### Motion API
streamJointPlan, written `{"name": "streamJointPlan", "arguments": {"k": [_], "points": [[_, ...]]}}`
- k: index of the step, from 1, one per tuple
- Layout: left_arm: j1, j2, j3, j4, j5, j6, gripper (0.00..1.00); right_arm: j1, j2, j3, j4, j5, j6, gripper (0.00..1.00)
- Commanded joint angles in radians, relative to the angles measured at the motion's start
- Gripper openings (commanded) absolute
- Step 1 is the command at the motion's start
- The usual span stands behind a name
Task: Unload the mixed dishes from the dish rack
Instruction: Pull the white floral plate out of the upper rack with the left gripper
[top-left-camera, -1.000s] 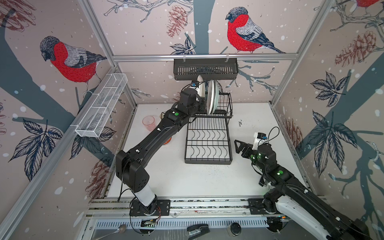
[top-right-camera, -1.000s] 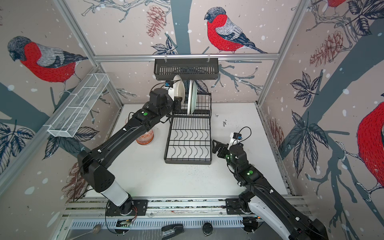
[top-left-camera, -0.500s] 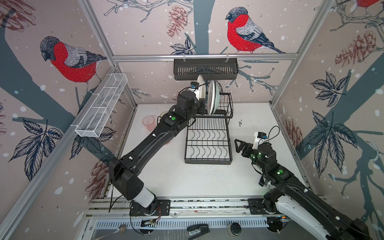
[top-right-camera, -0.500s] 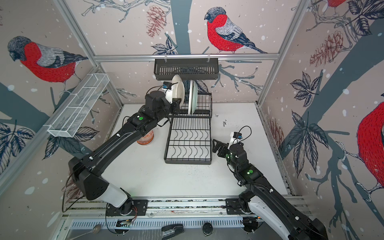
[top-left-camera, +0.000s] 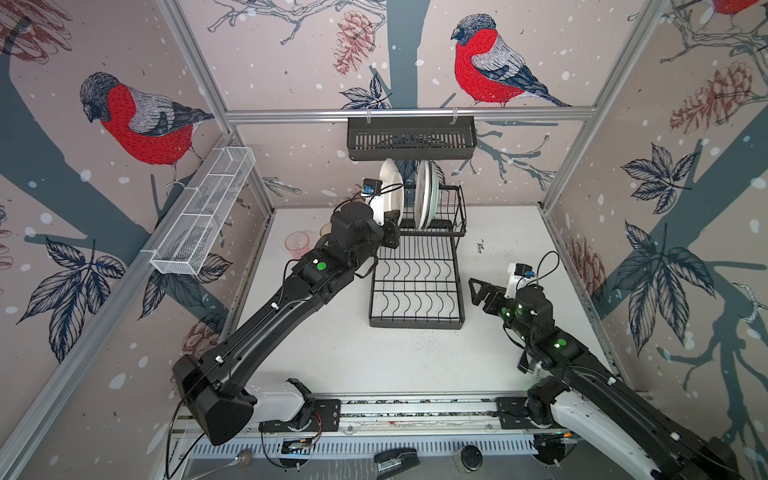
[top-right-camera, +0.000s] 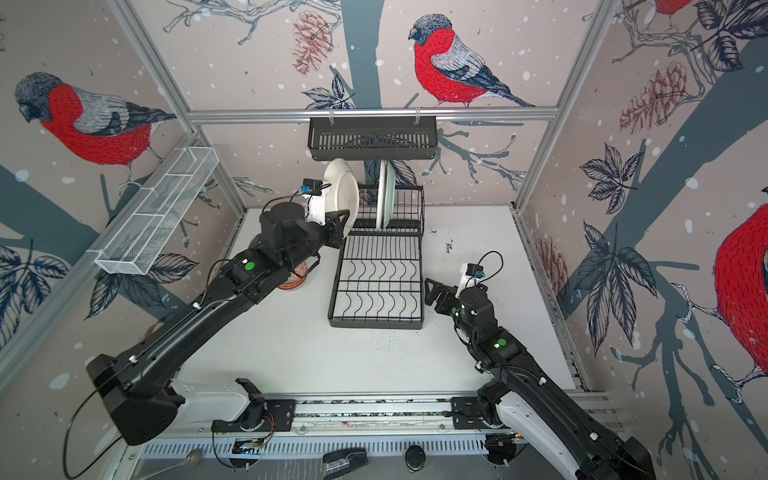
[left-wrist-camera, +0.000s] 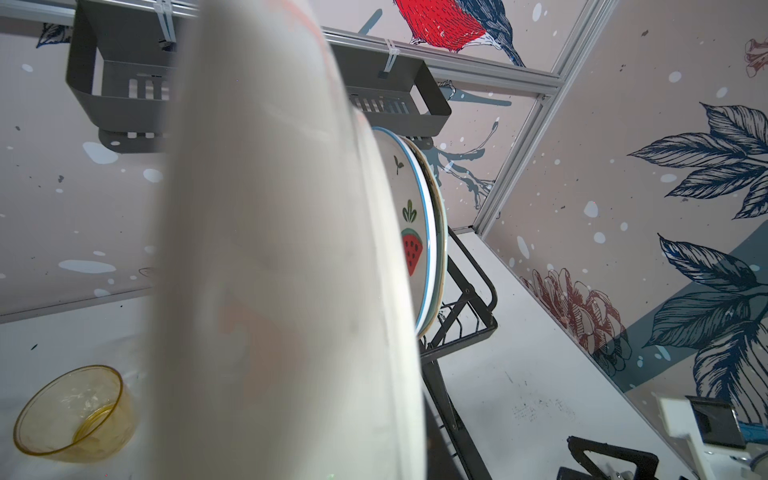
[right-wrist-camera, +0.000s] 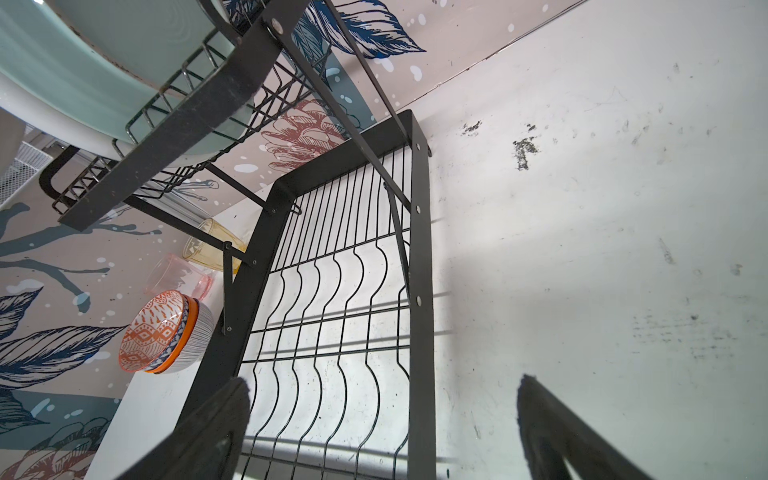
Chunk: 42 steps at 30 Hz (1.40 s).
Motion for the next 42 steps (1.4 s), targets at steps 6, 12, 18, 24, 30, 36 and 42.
{"name": "streamJointPlan", "arguments": {"k": [6,12,18,24,30,36,42], "points": [[-0.011,-0.123,-0.122,0.018,0.015,-0.015,0.0,-0.002,0.034,0.035,-0.013,-0.021,0.033,0.99],[-0.09,-0.143,-0.168,-0.053,0.002,0.047,0.0,-0.002,0.032,0.054,-0.053,-0.026,0.016,1.0],[-0.152,-0.163,-0.226,-0.058,0.006,0.099,0.0,-0.005,0.032,0.068,-0.053,-0.067,0.029,0.99],[-0.17,-0.174,-0.297,-0.034,0.04,0.132,0.0,-0.011,0.025,0.113,-0.088,-0.119,0.055,1.0],[-0.204,-0.191,-0.38,0.024,0.049,0.151,0.0,-0.013,0.021,0.169,-0.149,-0.149,0.094,0.99],[-0.245,-0.185,-0.442,0.075,0.039,0.195,0.0,-0.033,0.019,0.178,-0.133,-0.214,0.145,1.0],[-0.273,-0.141,-0.473,0.154,0.002,0.229,0.0,-0.095,0.031,0.178,-0.113,-0.304,0.218,0.99]]}}
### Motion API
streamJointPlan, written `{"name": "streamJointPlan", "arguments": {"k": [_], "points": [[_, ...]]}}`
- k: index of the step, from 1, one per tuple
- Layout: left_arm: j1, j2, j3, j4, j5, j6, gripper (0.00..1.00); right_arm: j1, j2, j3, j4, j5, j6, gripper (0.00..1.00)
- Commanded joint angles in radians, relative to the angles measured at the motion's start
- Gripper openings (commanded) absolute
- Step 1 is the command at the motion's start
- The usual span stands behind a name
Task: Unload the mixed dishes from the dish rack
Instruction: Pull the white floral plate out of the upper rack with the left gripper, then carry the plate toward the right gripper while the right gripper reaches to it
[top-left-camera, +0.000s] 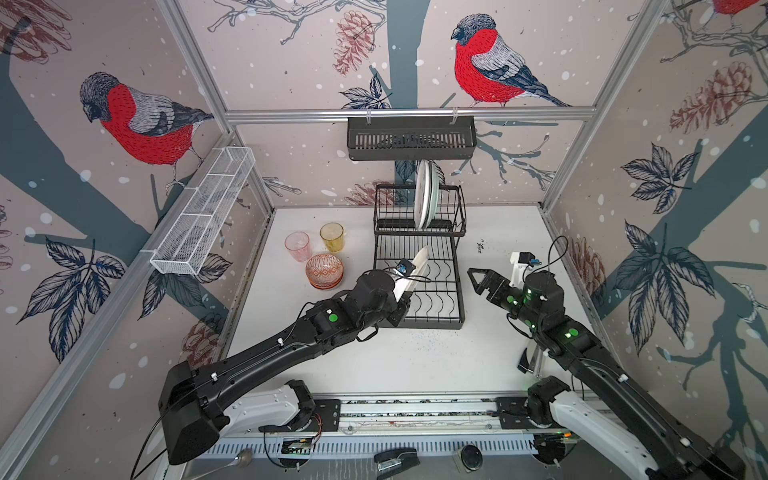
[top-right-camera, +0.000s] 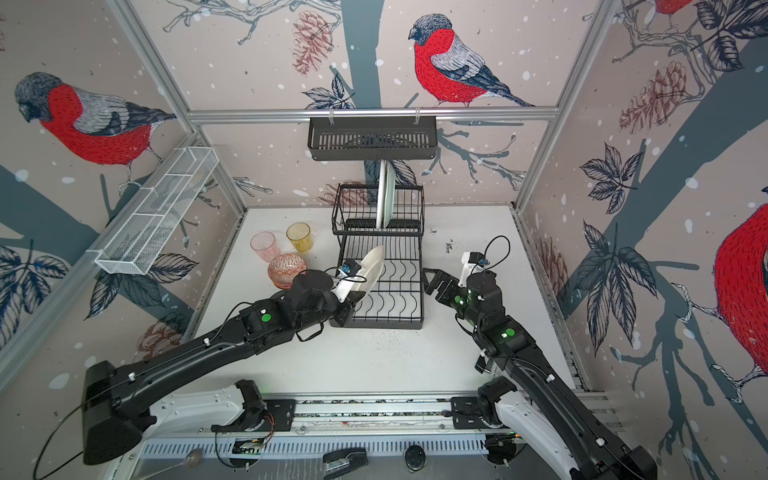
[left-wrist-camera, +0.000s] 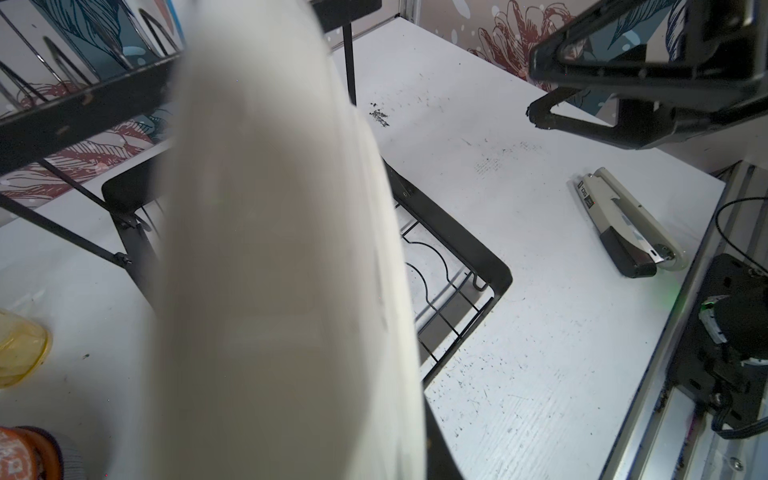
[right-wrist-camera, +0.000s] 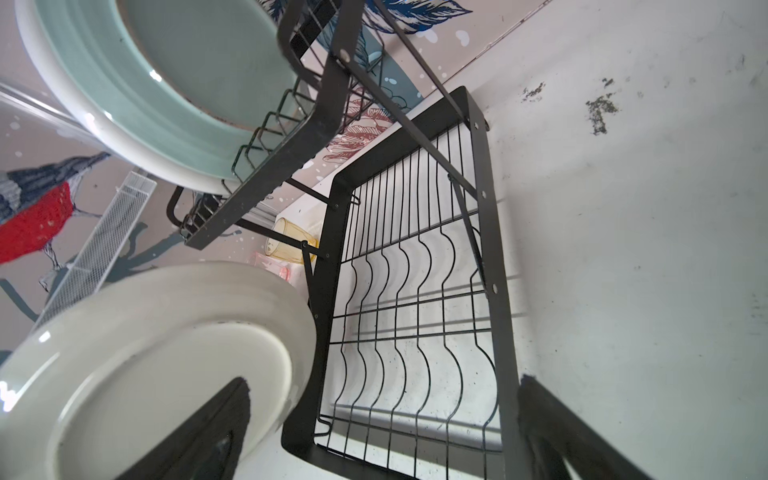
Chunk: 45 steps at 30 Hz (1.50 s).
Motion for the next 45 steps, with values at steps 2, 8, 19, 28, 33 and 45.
{"name": "streamJointPlan", "arguments": {"k": [2,8,19,28,33,45], "points": [[-0.026,0.022,-0.003,0.208,-0.03,0.052,0.0,-0.03,0.0,0.003,0.033,-0.085,0.076,1.0],[-0.066,0.09,0.01,0.27,-0.054,0.093,0.0,-0.052,0.0,0.017,0.04,-0.1,0.104,1.0],[-0.209,0.239,0.027,0.387,-0.292,0.238,0.0,-0.074,-0.029,0.04,0.024,-0.109,0.138,0.99],[-0.249,0.351,0.098,0.405,-0.32,0.324,0.0,-0.102,-0.046,0.036,0.008,-0.169,0.16,1.0],[-0.275,0.415,0.134,0.434,-0.368,0.39,0.0,-0.115,-0.045,0.024,0.006,-0.194,0.17,0.99],[-0.334,0.579,0.211,0.565,-0.593,0.559,0.0,-0.15,-0.004,0.023,-0.033,-0.261,0.166,0.99]]}}
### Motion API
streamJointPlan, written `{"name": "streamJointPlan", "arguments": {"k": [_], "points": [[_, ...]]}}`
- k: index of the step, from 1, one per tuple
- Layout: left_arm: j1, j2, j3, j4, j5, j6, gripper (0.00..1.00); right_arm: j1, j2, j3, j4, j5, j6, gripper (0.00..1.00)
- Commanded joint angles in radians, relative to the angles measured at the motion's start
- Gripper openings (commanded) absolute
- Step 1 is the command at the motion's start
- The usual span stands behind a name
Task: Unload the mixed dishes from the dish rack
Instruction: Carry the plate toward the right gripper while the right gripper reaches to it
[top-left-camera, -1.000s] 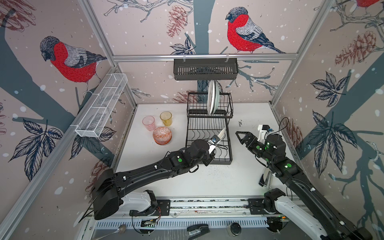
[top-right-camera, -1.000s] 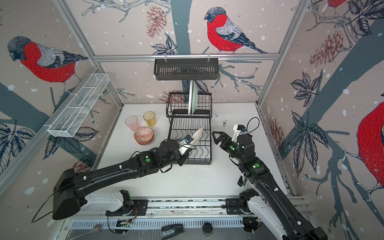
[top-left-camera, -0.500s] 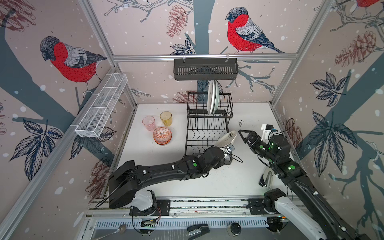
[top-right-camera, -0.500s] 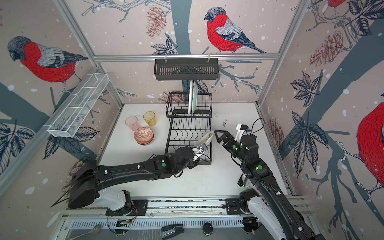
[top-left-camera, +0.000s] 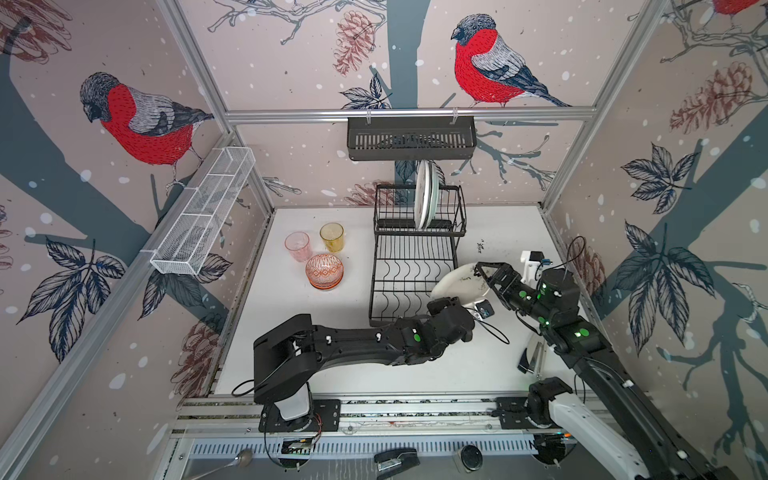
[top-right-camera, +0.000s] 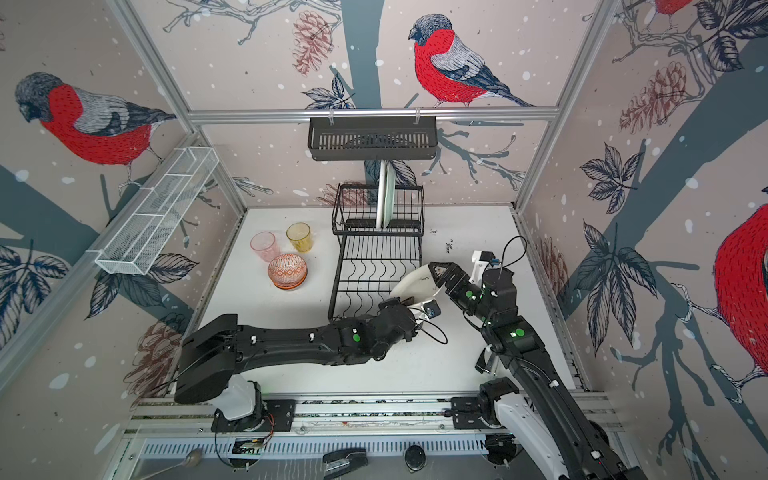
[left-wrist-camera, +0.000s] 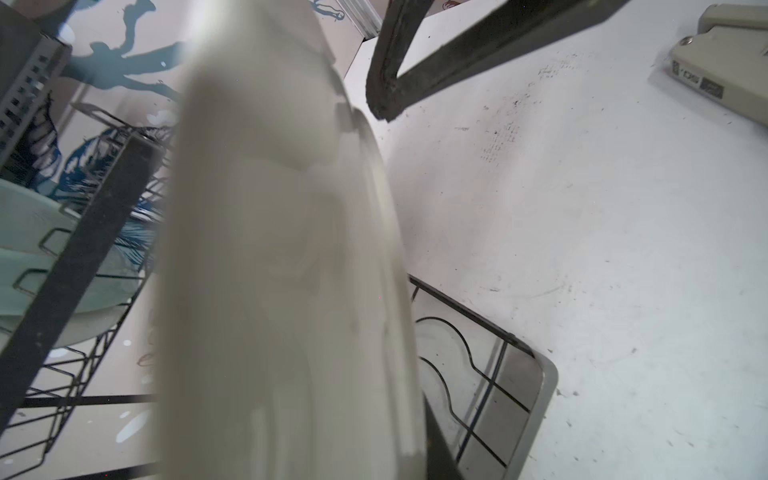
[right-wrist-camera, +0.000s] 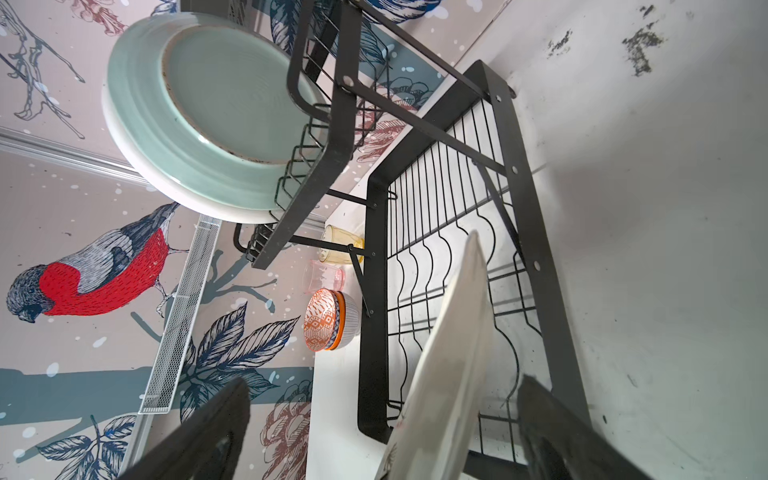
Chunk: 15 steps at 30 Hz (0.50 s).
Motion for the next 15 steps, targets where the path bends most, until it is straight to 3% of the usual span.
{"name": "streamJointPlan", "arguments": {"k": [1,5,15], "points": [[-0.003,0.024,0.036,0.167,-0.084,0.065,0.0,-0.008,0.02,-0.003,-0.018,-0.044,-0.009,0.98],[-0.003,0.041,0.054,0.19,-0.066,0.073,0.0,-0.02,0.039,-0.002,-0.035,-0.068,-0.019,0.93],[-0.003,0.061,0.049,0.217,-0.07,0.09,0.0,-0.048,0.031,-0.002,-0.016,-0.083,-0.016,0.45]]}}
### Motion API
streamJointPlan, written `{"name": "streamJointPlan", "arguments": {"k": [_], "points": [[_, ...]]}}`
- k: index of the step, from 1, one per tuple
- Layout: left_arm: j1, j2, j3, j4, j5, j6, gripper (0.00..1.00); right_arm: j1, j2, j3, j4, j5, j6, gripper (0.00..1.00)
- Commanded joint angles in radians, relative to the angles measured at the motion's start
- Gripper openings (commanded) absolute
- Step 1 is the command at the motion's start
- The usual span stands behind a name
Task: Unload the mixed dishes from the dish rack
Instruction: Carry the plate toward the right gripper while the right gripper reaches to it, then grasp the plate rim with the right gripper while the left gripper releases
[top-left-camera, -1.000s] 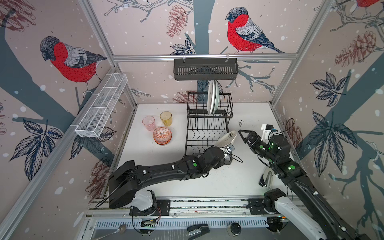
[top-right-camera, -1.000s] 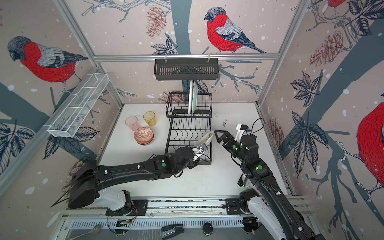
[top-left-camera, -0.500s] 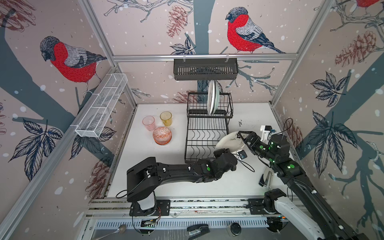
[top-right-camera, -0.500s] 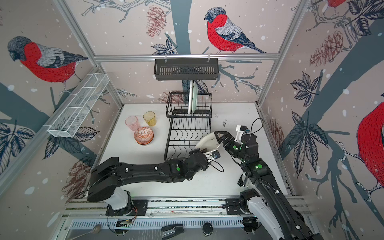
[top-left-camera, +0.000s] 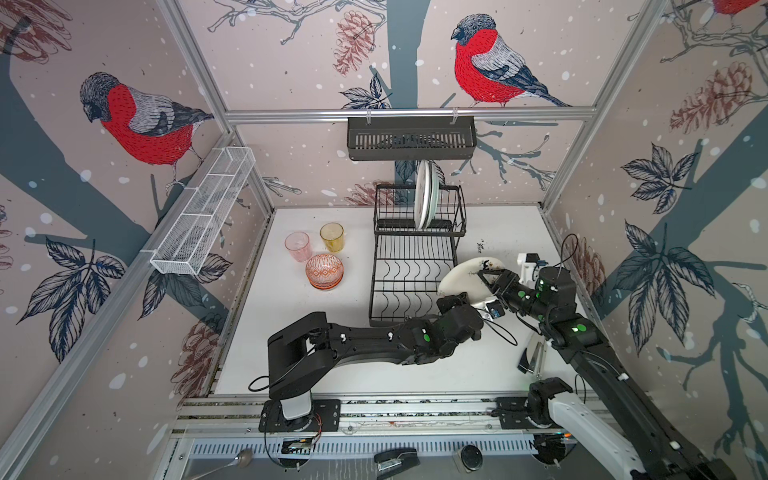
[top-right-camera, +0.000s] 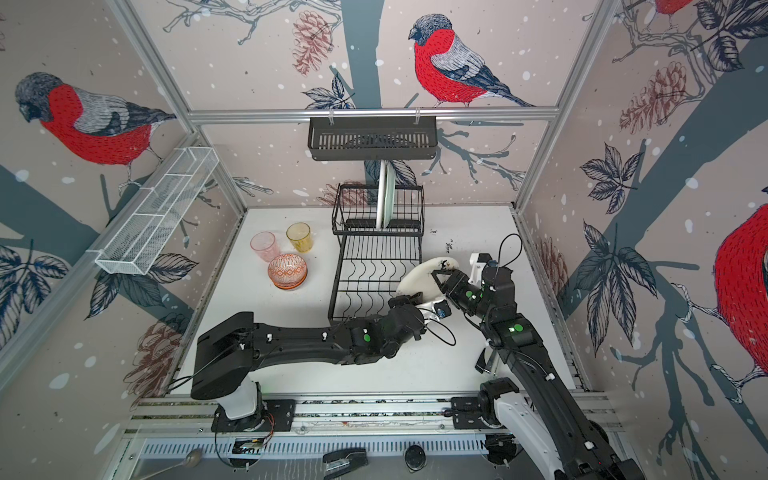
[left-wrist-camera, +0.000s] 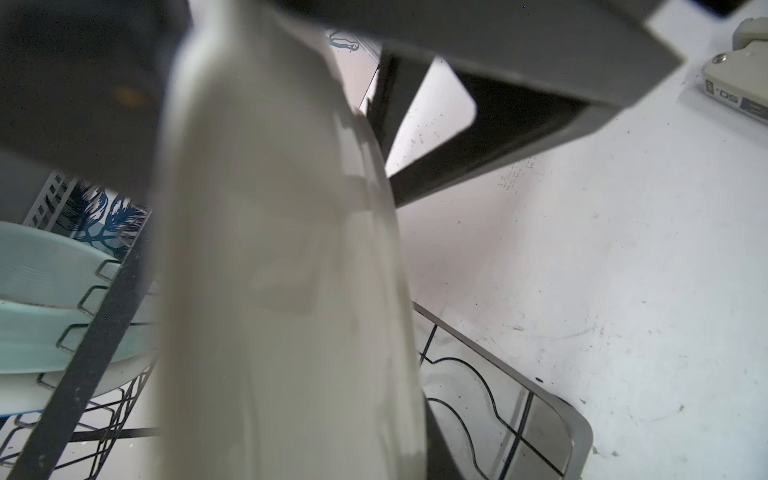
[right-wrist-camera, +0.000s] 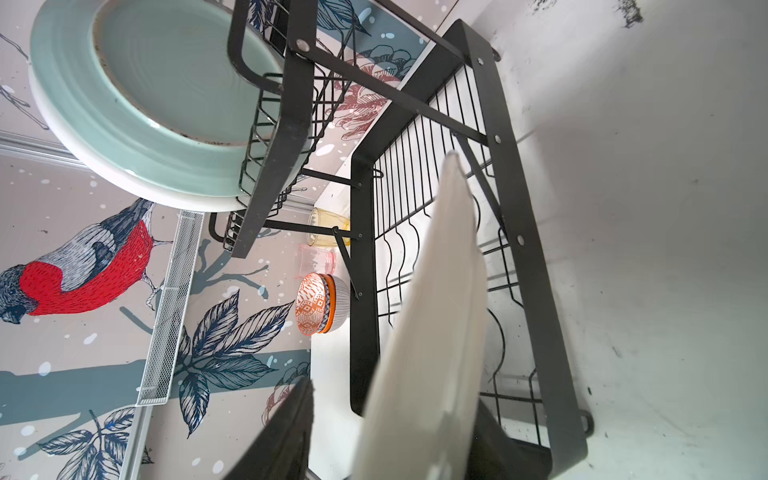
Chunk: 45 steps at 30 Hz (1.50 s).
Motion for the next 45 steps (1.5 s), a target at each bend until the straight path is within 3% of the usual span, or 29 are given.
{"name": "streamJointPlan", "arguments": {"k": [1,9,13,15,20,27,28,36,45], "points": [[0.001,0.002,0.004,0.14,-0.044,-0.001,0.0,-0.005,0.0,0.001,0.01,-0.011,-0.018,0.44],[0.002,0.007,0.014,0.142,-0.014,-0.045,0.0,-0.019,0.01,0.024,-0.034,-0.004,-0.037,0.21],[0.0,0.011,0.02,0.142,-0.006,-0.052,0.02,-0.023,0.0,0.012,-0.026,-0.006,-0.019,0.04],[0.0,0.015,0.02,0.143,-0.007,-0.054,0.13,-0.026,-0.004,0.001,-0.015,-0.013,-0.008,0.02],[0.0,0.018,0.014,0.147,-0.011,-0.076,0.58,-0.037,-0.005,-0.011,-0.008,-0.021,0.006,0.0],[0.0,0.005,-0.006,0.161,-0.002,-0.132,0.88,-0.055,0.004,-0.015,-0.012,-0.025,0.01,0.0],[0.0,0.002,-0.012,0.166,-0.004,-0.136,0.96,-0.059,0.003,-0.017,-0.011,-0.029,0.012,0.0],[0.0,-0.006,-0.037,0.186,-0.004,-0.158,0.98,-0.097,-0.002,-0.02,-0.018,-0.028,0.011,0.0],[0.005,-0.062,-0.076,0.202,0.051,-0.206,0.98,-0.212,-0.017,-0.022,-0.06,-0.029,-0.029,0.0]]}}
